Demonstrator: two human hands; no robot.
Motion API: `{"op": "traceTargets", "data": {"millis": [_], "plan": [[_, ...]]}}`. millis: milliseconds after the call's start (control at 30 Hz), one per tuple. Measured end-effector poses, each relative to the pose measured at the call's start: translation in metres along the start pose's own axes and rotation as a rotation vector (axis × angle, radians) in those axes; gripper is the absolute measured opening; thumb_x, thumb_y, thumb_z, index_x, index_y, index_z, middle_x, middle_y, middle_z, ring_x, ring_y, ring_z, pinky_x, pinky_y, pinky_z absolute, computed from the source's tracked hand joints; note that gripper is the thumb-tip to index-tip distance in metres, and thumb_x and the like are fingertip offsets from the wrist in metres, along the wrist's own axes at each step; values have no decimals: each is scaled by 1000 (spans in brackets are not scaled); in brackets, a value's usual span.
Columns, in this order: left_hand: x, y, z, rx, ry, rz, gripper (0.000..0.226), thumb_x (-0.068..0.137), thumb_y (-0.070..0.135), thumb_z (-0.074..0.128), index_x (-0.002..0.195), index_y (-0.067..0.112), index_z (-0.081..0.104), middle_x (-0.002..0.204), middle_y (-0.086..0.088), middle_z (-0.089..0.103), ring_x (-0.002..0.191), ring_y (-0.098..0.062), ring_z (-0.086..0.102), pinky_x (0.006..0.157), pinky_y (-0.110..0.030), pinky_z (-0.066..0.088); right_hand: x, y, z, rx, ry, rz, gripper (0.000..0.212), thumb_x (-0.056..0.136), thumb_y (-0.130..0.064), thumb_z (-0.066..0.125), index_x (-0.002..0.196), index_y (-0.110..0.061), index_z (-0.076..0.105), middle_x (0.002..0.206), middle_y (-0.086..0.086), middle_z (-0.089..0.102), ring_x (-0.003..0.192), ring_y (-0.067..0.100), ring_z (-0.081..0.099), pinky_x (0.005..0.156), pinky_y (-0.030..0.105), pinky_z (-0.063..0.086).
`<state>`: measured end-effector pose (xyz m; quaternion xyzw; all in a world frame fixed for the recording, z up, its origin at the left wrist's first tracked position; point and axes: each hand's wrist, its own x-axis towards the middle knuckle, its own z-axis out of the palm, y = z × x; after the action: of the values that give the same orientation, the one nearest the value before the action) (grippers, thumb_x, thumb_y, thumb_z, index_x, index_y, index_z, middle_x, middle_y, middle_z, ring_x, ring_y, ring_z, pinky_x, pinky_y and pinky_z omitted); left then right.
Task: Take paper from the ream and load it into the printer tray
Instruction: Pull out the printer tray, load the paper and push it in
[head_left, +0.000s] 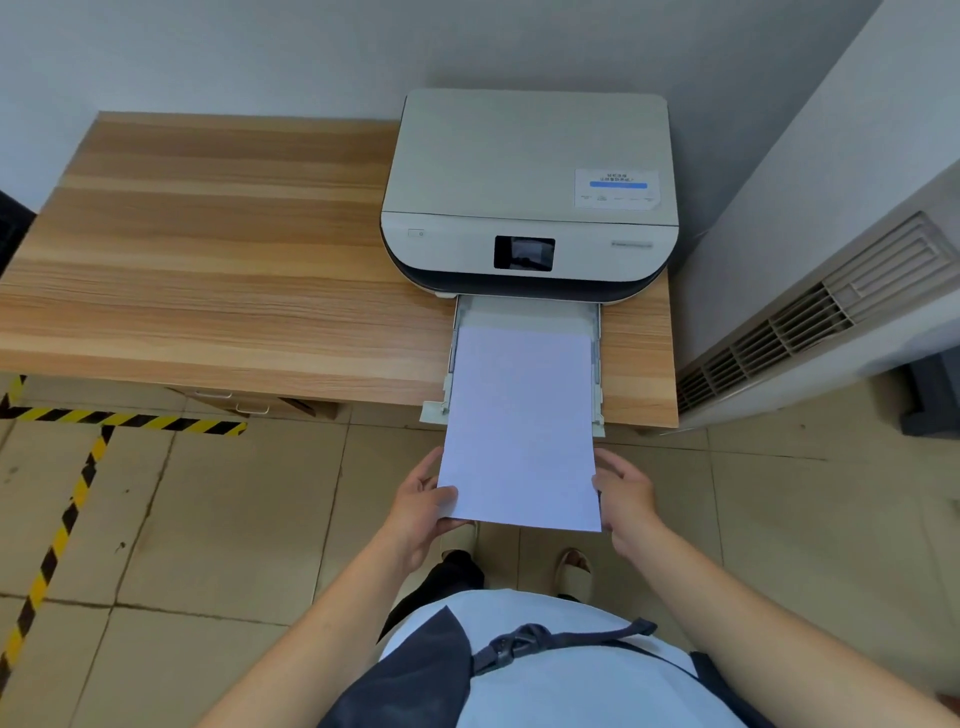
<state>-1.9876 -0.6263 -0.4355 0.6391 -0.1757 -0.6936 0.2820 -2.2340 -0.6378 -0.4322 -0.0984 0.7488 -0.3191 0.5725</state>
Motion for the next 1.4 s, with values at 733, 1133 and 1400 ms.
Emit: {"op": "traceTargets", "data": {"millis": [733,1133,1400], "plan": [[5,5,5,12,27,-60,64,94,-7,43,144,32,50,129,3,64,109,-26,65,80,-45,63,-3,5,-13,6,-44,8,37,95,4,49,121,-18,64,114,4,68,87,21,66,36,15,42],[4,7,5,111,10,-13,76,88,-17,44,147,31,47,128,-6,64,93,-25,74,75,-42,63,2,9,-13,-8,-82,35,50,91,6,52,128,-27,60,106,-1,72,99,27,69,89,54,55],[2,11,3,88,-4,-22,75,90,-17,49,148,30,45,123,-8,66,98,-28,72,78,-46,63,-8,12,-18,26,-124,108,48,94,9,47,127,-25,56,120,10,65,96,29,68,72,45,62]]}}
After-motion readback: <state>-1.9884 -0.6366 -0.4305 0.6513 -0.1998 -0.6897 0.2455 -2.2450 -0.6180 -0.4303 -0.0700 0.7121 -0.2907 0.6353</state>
